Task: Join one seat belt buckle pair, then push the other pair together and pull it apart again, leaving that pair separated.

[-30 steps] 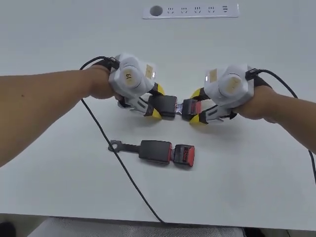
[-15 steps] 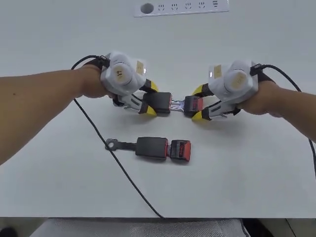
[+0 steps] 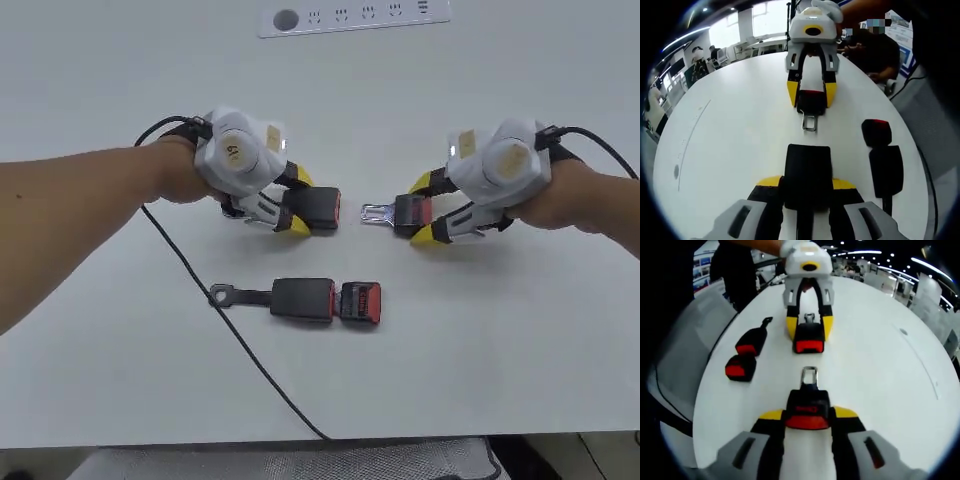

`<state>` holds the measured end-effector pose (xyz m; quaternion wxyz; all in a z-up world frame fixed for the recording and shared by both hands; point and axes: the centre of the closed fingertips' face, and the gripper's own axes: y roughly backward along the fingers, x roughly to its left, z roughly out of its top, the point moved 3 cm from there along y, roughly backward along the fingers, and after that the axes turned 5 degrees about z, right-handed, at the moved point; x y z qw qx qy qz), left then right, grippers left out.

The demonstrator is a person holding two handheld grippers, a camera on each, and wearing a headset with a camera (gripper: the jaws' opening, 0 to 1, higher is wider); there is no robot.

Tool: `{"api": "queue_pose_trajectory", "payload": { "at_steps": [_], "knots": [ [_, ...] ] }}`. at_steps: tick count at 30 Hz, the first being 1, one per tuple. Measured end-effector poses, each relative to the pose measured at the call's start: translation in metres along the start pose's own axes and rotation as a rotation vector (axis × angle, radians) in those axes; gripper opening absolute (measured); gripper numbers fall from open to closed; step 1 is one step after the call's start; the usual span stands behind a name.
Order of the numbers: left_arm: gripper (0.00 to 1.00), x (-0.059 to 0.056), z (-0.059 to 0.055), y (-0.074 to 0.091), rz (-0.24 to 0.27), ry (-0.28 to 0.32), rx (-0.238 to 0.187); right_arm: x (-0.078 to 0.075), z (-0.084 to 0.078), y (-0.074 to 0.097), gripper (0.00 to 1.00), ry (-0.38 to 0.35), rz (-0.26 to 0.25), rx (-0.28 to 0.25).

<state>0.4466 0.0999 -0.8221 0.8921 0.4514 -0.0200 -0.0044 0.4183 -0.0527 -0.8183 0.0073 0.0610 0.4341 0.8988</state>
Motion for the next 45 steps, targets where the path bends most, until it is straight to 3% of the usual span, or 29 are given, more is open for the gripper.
{"api": "queue_pose_trajectory", "payload": {
  "at_steps": [14, 35, 39, 42, 44, 45],
  "knots": [
    [0.36, 0.001, 0.001, 0.001, 0.0, 0.0, 0.009, 0.002, -0.024, 0.031, 0.36, -0.039, -0.018, 0.019],
    [0.37, -0.001, 0.002, 0.0, 0.001, 0.025, 0.04, 0.006, -0.045, 0.037, 0.37, -0.062, -0.036, 0.023],
    [0.46, -0.006, 0.006, 0.0, -0.025, 0.079, 0.048, 0.008, -0.046, 0.035, 0.41, -0.069, -0.023, 0.026],
    [0.6, -0.004, 0.008, 0.001, 0.004, 0.101, 0.067, 0.011, -0.049, 0.036, 0.47, -0.079, -0.034, 0.04],
    [0.73, -0.001, 0.016, 0.005, 0.031, 0.116, 0.023, 0.011, -0.05, 0.038, 0.55, -0.115, -0.064, 0.024],
    [0.76, 0.001, 0.019, 0.009, 0.053, 0.134, 0.002, 0.01, -0.049, 0.04, 0.59, -0.149, -0.102, -0.009]
  ]
}}
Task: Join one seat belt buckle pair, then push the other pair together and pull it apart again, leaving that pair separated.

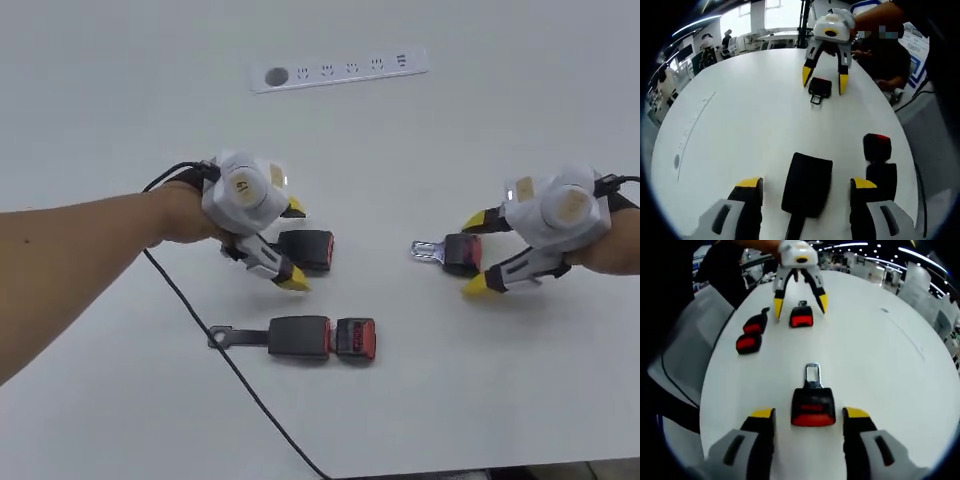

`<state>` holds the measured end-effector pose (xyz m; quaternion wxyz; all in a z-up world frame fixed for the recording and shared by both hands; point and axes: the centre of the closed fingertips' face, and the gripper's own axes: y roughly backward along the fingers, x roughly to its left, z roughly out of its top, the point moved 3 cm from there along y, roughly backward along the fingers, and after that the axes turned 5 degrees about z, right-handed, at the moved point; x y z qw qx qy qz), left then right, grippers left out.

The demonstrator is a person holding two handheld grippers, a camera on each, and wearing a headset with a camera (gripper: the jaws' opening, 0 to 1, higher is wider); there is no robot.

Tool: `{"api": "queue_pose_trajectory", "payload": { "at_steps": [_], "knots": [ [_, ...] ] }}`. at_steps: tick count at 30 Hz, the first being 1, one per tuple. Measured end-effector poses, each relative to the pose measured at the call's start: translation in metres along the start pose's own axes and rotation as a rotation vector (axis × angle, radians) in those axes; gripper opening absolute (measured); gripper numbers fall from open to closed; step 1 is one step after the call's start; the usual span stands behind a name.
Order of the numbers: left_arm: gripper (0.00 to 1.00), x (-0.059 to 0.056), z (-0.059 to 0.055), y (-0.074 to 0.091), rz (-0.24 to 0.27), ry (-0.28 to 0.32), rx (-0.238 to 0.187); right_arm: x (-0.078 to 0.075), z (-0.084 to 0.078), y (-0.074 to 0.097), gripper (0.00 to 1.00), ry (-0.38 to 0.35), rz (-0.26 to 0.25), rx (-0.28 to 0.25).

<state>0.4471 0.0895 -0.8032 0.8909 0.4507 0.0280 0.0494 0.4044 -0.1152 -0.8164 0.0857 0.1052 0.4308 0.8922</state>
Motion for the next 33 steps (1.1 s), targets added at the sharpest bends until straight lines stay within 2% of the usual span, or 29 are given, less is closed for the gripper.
{"api": "queue_pose_trajectory", "payload": {
  "at_steps": [2, 4, 5, 6, 7, 8, 9, 11, 12, 13, 14, 16, 17, 18, 19, 20, 21, 24, 28, 31, 33],
  "knots": [
    [0.79, 0.004, 0.003, 0.006, 0.038, 0.007, -0.016, -0.001, 0.002, 0.004, 0.65, -0.062, -0.05, -0.056],
    [0.81, 0.009, 0.008, 0.013, 0.09, 0.045, -0.055, -0.003, 0.005, 0.007, 0.7, -0.106, -0.104, -0.111],
    [0.83, 0.008, 0.012, 0.018, 0.104, 0.079, -0.093, -0.003, 0.005, 0.008, 0.71, -0.147, -0.137, -0.132],
    [0.85, 0.006, 0.015, 0.021, 0.108, 0.104, -0.116, -0.003, 0.004, 0.009, 0.74, -0.156, -0.165, -0.127],
    [0.88, 0.008, 0.014, 0.027, 0.144, 0.124, -0.134, -0.005, 0.003, 0.012, 0.75, -0.148, -0.225, -0.125],
    [0.92, 0.01, 0.013, 0.031, 0.179, 0.128, -0.141, -0.004, 0.002, 0.013, 0.75, -0.155, -0.253, -0.122],
    [0.95, 0.011, 0.011, 0.038, 0.224, 0.152, -0.159, -0.002, 0.004, 0.015, 0.76, -0.187, -0.273, -0.15],
    [0.95, 0.011, 0.01, 0.048, 0.261, 0.241, -0.195, 0.001, 0.009, 0.019, 0.78, -0.231, -0.326, -0.207],
    [0.96, 0.01, 0.01, 0.056, 0.288, 0.329, -0.237, 0.002, 0.009, 0.021, 0.8, -0.24, -0.352, -0.219],
    [0.99, 0.009, 0.009, 0.061, 0.305, 0.375, -0.265, 0.003, 0.009, 0.024, 0.81, -0.256, -0.377, -0.229],
    [1.0, 0.007, 0.006, 0.069, 0.337, 0.401, -0.293, 0.006, 0.009, 0.025, 0.82, -0.276, -0.389, -0.243],
    [1.0, 0.006, -0.001, 0.081, 0.396, 0.401, -0.307, 0.01, 0.012, 0.028, 0.85, -0.33, -0.417, -0.288],
    [1.0, 0.005, -0.011, 0.084, 0.415, 0.427, -0.318, 0.014, 0.013, 0.029, 0.88, -0.352, -0.428, -0.316],
    [1.0, 0.002, -0.014, 0.088, 0.421, 0.452, -0.332, 0.016, 0.012, 0.03, 0.89, -0.353, -0.437, -0.32],
    [1.0, -0.008, -0.015, 0.093, 0.421, 0.483, -0.36, 0.021, 0.012, 0.03, 0.89, -0.344, -0.443, -0.311],
    [1.0, -0.011, -0.017, 0.097, 0.432, 0.493, -0.375, 0.022, 0.01, 0.03, 0.89, -0.339, -0.448, -0.307],
    [1.0, -0.015, -0.025, 0.101, 0.449, 0.486, -0.365, 0.025, 0.009, 0.03, 0.89, -0.337, -0.452, -0.304],
    [1.0, -0.027, -0.037, 0.109, 0.47, 0.511, -0.361, 0.036, 0.011, 0.031, 0.9, -0.327, -0.46, -0.314],
    [1.0, -0.041, -0.044, 0.123, 0.501, 0.542, -0.393, 0.048, 0.017, 0.033, 0.92, -0.311, -0.477, -0.327],
    [1.0, -0.047, -0.049, 0.133, 0.532, 0.549, -0.4, 0.054, 0.021, 0.034, 0.93, -0.304, -0.482, -0.345],
    [1.0, -0.053, -0.05, 0.142, 0.552, 0.564, -0.429, 0.06, 0.024, 0.034, 0.93, -0.298, -0.484, -0.353]
  ]
}}
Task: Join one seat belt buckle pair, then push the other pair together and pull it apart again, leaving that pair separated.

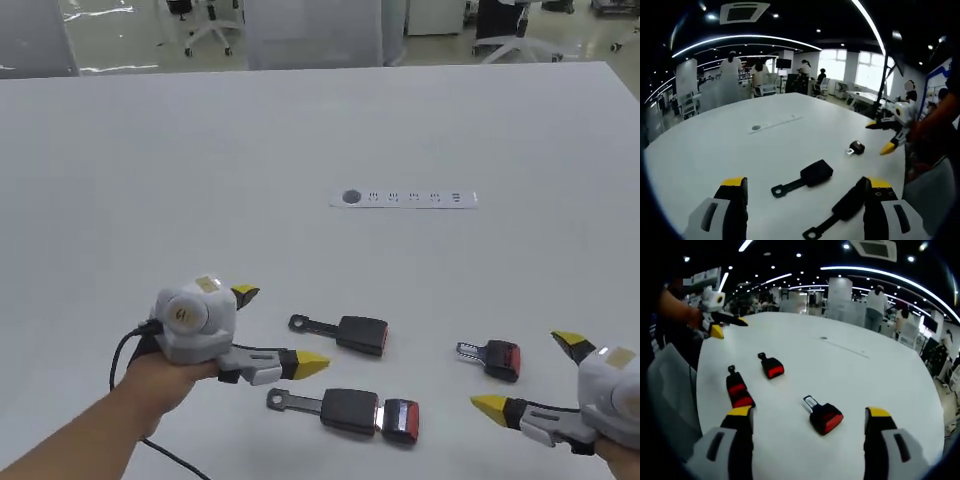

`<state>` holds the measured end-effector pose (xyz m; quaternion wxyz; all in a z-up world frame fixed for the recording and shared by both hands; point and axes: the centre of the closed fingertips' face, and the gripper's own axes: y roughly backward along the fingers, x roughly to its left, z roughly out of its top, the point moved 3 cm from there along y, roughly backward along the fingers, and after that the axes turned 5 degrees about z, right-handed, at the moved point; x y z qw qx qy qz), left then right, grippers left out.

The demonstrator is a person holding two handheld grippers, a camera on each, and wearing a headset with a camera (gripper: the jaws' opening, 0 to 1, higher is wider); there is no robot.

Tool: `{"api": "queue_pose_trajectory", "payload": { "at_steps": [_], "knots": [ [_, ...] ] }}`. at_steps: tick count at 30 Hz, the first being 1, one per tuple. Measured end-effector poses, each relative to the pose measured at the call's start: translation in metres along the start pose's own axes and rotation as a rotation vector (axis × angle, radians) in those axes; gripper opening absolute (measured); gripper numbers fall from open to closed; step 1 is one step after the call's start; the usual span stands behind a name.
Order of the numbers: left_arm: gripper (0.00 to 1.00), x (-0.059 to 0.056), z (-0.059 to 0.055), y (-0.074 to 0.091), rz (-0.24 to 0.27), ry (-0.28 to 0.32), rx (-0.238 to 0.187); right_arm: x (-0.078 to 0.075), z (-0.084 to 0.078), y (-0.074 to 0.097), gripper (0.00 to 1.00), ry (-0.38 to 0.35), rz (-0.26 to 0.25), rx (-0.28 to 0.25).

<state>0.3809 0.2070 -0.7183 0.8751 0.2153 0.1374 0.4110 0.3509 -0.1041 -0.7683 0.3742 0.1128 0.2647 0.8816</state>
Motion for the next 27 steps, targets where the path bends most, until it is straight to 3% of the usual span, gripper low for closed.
{"api": "queue_pose_trajectory", "payload": {
  "at_steps": [4, 10, 18, 27],
  "knots": [
    [1.0, 0.0, -0.006, 0.015, 0.017, 0.025, -0.019, 0.012, 0.004, 0.004, 0.94, 0.017, 0.014, -0.022],
    [1.0, -0.008, -0.025, 0.029, 0.026, 0.036, -0.003, 0.028, 0.004, 0.004, 0.97, 0.034, 0.034, -0.024],
    [1.0, -0.017, -0.043, 0.04, 0.017, 0.03, 0.013, 0.047, 0.001, 0.006, 0.99, 0.049, 0.052, -0.024],
    [1.0, -0.016, -0.055, 0.044, 0.011, 0.036, 0.022, 0.057, -0.006, 0.007, 0.99, 0.049, 0.059, -0.006]
  ]
}}
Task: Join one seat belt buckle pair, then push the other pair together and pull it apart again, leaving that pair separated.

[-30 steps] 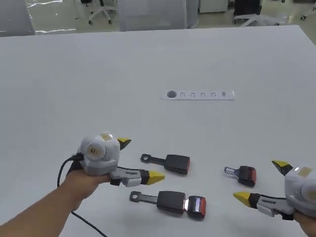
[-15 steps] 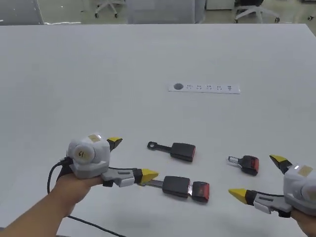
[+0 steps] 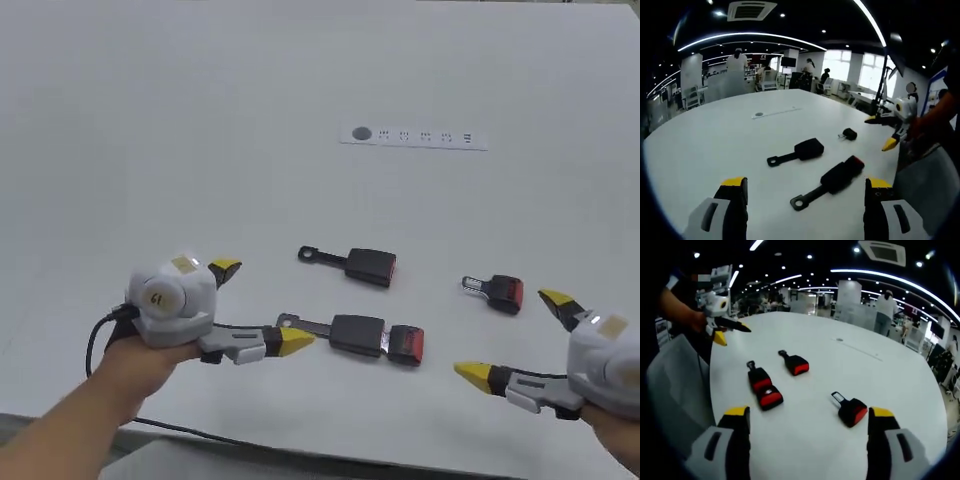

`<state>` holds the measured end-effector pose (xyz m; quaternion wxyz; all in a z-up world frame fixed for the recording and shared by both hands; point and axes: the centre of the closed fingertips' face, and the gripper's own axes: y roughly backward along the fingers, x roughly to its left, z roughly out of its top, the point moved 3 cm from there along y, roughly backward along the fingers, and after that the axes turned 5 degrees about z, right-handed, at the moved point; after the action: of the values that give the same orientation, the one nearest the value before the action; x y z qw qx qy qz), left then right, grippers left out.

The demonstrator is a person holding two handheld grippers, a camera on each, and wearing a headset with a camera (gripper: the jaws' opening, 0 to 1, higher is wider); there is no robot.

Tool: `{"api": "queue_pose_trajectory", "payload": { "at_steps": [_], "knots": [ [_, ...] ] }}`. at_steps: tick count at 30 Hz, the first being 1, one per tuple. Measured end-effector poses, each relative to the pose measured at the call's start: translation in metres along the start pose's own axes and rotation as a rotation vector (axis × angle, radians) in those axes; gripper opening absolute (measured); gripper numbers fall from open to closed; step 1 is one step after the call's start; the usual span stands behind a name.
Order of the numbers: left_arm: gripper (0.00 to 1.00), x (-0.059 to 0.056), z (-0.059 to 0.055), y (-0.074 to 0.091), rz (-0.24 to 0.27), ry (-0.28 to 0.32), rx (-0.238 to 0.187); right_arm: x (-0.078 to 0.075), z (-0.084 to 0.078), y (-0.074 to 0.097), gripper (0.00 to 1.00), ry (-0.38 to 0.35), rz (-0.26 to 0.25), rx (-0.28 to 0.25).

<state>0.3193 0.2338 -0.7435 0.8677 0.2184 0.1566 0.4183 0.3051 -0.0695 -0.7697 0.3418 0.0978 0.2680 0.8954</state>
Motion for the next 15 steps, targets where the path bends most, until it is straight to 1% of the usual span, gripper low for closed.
{"api": "queue_pose_trajectory", "payload": {
  "at_steps": [2, 6, 11, 15],
  "knots": [
    [1.0, -0.0005, -0.0022, 0.0004, -0.003, -0.003, 0.005, 0.0016, -0.0012, 0.0004, 0.99, -0.002, 0.001, 0.003],
    [1.0, -0.004, -0.0023, 0.0018, -0.01, -0.01, 0.013, 0.0031, -0.0041, 0.0024, 0.99, -0.009, -0.003, 0.01],
    [1.0, -0.0058, 0.0013, 0.0024, -0.009, -0.012, 0.01, 0.003, -0.0051, 0.0059, 1.0, -0.01, -0.006, 0.011],
    [1.0, -0.0066, 0.0021, 0.002, -0.011, -0.017, 0.013, 0.0015, -0.0036, 0.008, 1.0, -0.009, -0.009, 0.008]
  ]
}}
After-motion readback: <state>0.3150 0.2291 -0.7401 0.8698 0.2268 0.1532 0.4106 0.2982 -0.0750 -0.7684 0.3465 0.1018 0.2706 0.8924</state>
